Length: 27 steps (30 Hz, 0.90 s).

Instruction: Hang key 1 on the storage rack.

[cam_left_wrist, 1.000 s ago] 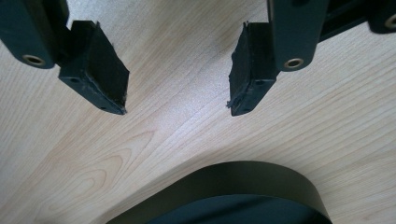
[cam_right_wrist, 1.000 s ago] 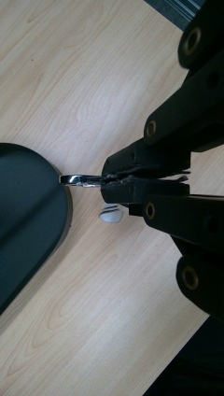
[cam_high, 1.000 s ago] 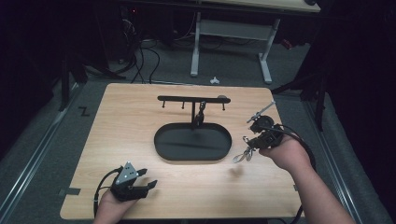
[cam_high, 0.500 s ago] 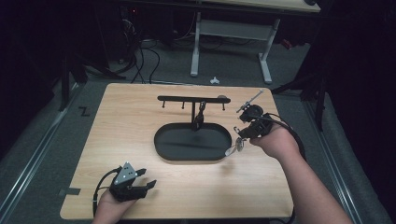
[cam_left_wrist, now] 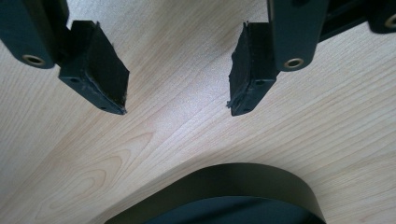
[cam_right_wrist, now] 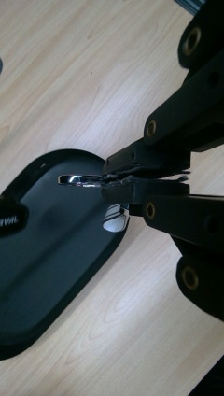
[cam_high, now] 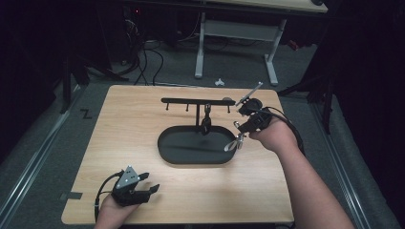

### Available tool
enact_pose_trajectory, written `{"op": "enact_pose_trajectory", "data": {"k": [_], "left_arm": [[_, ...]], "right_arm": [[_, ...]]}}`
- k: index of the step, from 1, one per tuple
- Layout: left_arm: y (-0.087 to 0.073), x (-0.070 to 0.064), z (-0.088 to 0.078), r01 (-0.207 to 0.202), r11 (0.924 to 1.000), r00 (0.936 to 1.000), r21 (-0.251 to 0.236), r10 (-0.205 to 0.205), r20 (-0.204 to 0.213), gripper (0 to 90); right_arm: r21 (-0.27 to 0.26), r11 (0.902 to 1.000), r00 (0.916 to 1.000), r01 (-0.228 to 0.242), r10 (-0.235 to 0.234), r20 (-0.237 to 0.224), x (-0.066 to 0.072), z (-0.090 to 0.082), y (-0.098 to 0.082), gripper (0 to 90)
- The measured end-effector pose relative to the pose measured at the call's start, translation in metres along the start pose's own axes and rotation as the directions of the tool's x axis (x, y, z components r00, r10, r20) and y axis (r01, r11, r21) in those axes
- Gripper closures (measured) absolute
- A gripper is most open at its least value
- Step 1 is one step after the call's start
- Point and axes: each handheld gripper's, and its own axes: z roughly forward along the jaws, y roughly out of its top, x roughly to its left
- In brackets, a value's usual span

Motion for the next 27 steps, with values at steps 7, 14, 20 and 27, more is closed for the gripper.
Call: {"op": "enact_pose_trajectory", "data": {"k": [7,14,20,27], "left_arm": [[0.000,0.000,0.000,0.004,1.0000,1.0000,-0.003,-0.004,0.000,37.9],[0.000,0.001,-0.001,0.003,1.0000,1.0000,-0.004,-0.003,0.002,37.9],[-0.001,0.002,-0.002,0.007,1.0000,1.0000,-0.006,-0.007,0.002,38.0],[-0.001,0.001,-0.002,0.007,0.9999,1.0000,-0.008,-0.007,0.001,37.9]], "right_arm": [[-0.009,0.9999,1.0000,0.005,-0.005,0.006,0.001,-0.003,0.015,86.6],[-0.025,0.9995,0.9998,0.018,-0.018,0.000,0.002,-0.002,0.029,86.6],[-0.020,0.9998,1.0000,0.002,-0.002,-0.001,-0.001,0.000,0.037,86.5],[-0.018,0.9998,1.0000,-0.006,0.006,0.002,-0.008,0.007,0.039,86.4]]}}
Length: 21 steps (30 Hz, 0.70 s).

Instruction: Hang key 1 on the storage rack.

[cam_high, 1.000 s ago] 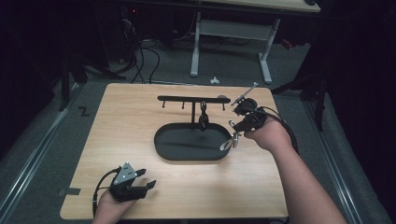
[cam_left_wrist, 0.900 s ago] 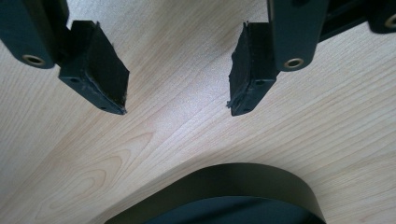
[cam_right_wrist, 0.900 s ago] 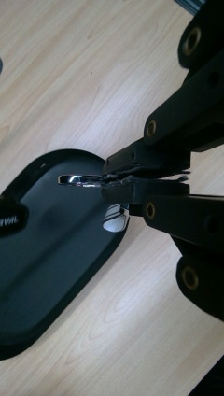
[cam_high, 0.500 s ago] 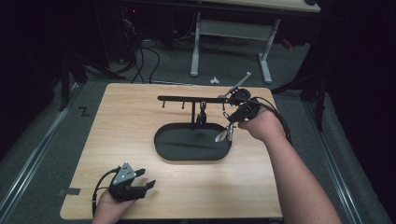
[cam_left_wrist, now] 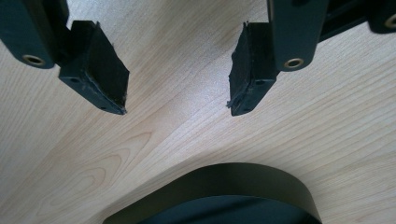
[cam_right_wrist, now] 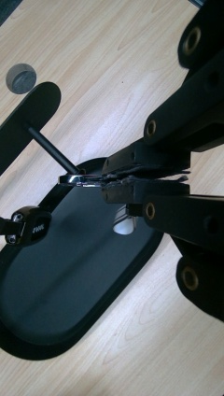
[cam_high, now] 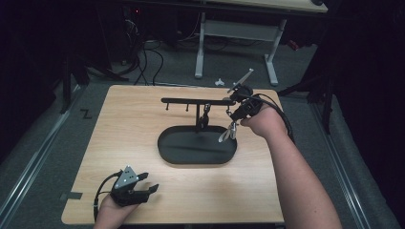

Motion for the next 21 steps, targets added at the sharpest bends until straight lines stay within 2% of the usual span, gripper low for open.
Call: {"op": "enact_pose_trajectory", "data": {"k": [8,12,16,19,21], "left_arm": [[-0.001,-0.001,0.001,-0.002,1.0000,1.0000,0.005,0.002,0.002,38.0],[-0.001,-0.001,0.001,-0.002,1.0000,1.0000,0.005,0.002,0.002,38.0],[-0.001,-0.001,0.000,-0.002,1.0000,1.0000,0.006,0.002,0.004,37.9],[-0.001,-0.001,0.000,-0.001,1.0000,1.0000,0.003,0.001,0.003,37.9],[-0.001,-0.001,-0.001,-0.002,1.0000,1.0000,-0.001,0.002,0.000,37.9]], "right_arm": [[-0.034,0.9990,0.9996,-0.029,0.029,-0.005,-0.007,0.007,0.000,86.2],[-0.041,0.9989,0.9997,-0.021,0.021,0.013,-0.008,0.009,0.001,86.1],[-0.036,0.9992,0.9983,-0.015,0.017,0.056,-0.008,0.015,0.001,84.6],[-0.044,0.9984,0.9979,-0.037,0.039,0.052,-0.010,0.017,-0.001,84.8],[-0.039,0.9986,0.9981,-0.036,0.037,0.050,-0.011,0.018,-0.001,84.8]]}}
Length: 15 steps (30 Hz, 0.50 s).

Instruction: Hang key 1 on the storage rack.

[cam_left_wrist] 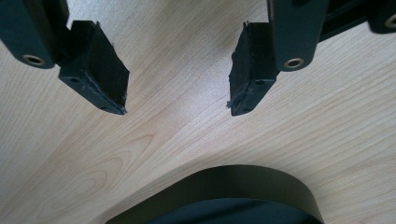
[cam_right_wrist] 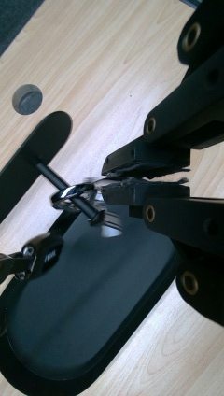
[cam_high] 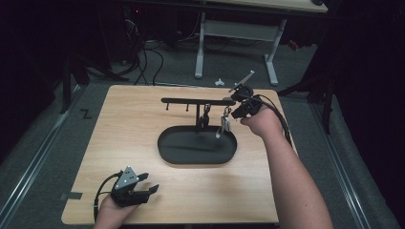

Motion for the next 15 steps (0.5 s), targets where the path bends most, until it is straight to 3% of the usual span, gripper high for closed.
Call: {"op": "enact_pose_trajectory", "data": {"k": [13,15], "left_arm": [[0.000,-0.001,0.000,-0.002,1.0000,1.0000,0.005,0.002,0.000,37.9],[0.000,-0.001,0.000,-0.004,1.0000,1.0000,0.006,0.004,0.002,37.9]], "right_arm": [[0.034,0.9991,0.9996,-0.025,0.026,-0.008,0.005,0.011,-0.018,75.7],[0.034,0.9993,0.9999,-0.012,0.013,-0.008,0.005,0.013,-0.021,73.5]]}}
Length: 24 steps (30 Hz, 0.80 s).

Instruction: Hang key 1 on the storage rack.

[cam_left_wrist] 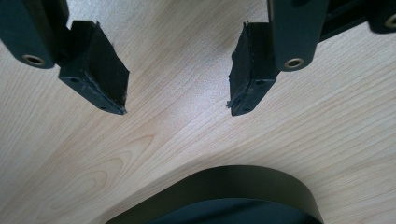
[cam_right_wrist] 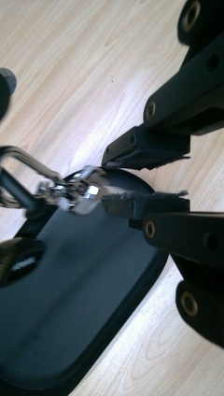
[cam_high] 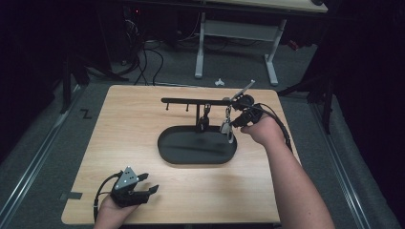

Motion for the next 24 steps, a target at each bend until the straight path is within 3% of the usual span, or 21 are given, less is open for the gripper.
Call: {"op": "enact_pose_trajectory", "data": {"k": [12,17,24], "left_arm": [[0.001,-0.001,0.004,-0.011,0.9999,0.9999,0.011,0.011,0.008,37.9],[0.001,-0.002,0.004,-0.011,0.9999,0.9999,0.006,0.011,0.009,37.9],[0.001,-0.003,0.004,-0.014,0.9999,0.9999,0.006,0.014,0.007,37.9]], "right_arm": [[-0.021,0.9998,1.0000,-0.006,0.006,-0.007,0.009,0.005,-0.016,59.5],[-0.037,0.9992,0.9996,-0.014,0.013,-0.025,0.014,0.005,-0.033,49.6],[-0.103,0.9933,0.9984,-0.052,0.050,-0.028,0.015,0.006,-0.055,41.0]]}}
